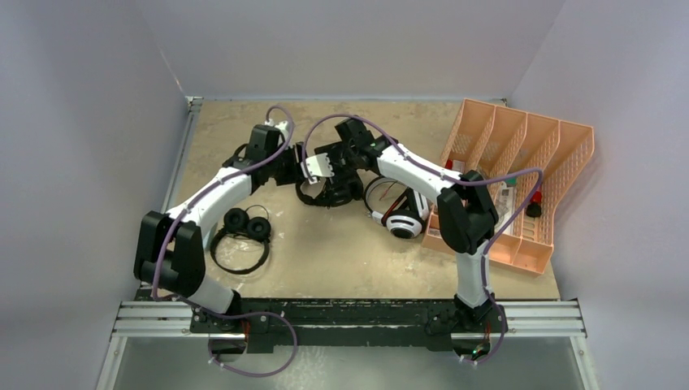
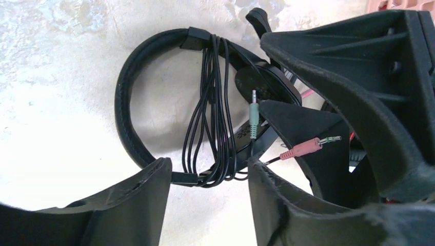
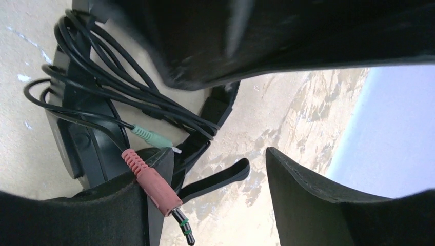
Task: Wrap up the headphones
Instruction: Adjust the headphones cable on the headphones.
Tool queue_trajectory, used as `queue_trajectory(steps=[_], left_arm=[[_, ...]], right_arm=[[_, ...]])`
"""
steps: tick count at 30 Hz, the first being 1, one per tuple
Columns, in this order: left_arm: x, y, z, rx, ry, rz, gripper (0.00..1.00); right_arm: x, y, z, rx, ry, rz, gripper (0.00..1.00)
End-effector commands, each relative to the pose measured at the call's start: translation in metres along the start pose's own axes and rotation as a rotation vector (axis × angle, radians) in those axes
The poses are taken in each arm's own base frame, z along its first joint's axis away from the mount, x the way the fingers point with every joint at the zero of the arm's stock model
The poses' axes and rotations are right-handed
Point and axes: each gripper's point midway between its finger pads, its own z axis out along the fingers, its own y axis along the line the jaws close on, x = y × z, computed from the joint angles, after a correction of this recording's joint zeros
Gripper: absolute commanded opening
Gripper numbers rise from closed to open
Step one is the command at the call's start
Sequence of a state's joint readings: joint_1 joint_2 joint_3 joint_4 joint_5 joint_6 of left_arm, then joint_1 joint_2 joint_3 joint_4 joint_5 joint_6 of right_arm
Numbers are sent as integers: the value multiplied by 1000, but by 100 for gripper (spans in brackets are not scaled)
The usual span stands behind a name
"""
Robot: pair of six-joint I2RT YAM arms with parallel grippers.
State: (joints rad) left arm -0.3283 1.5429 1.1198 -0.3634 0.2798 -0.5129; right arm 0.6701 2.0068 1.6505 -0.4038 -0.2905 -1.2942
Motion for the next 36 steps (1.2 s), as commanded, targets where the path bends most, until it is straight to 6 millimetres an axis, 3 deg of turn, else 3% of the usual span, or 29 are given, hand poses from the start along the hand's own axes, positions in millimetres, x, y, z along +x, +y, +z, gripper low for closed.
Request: queue_trajectory(steps=[1, 3, 6, 17, 20, 24, 28, 32, 36], left_arm=[[-6, -44, -16, 220, -108, 3, 57], [-11, -53, -16, 276, -174, -31, 57], [-17, -63, -16, 353, -233, -72, 49], [-6, -79, -1, 486, -199, -112, 42], [-3, -74, 5, 466, -190, -116, 41], [1, -65, 22, 421, -152, -108, 33], [7, -65, 17, 431, -142, -71, 26], [12, -54, 10, 382, -183, -33, 32], [5, -54, 14, 392, -222, -50, 31]], right_arm=[[-6, -24, -13, 75, -41, 66, 68], [-8, -22, -11, 72, -53, 69, 68], [-6, -17, -9, 65, -55, 70, 68], [-8, -16, -8, 69, -71, 61, 69], [-10, -17, -8, 69, -80, 58, 69], [-13, -17, -8, 65, -94, 55, 69], [-9, -15, -8, 64, -76, 51, 69], [-10, -16, -8, 61, -82, 49, 69], [-11, -16, -10, 59, -88, 50, 68]])
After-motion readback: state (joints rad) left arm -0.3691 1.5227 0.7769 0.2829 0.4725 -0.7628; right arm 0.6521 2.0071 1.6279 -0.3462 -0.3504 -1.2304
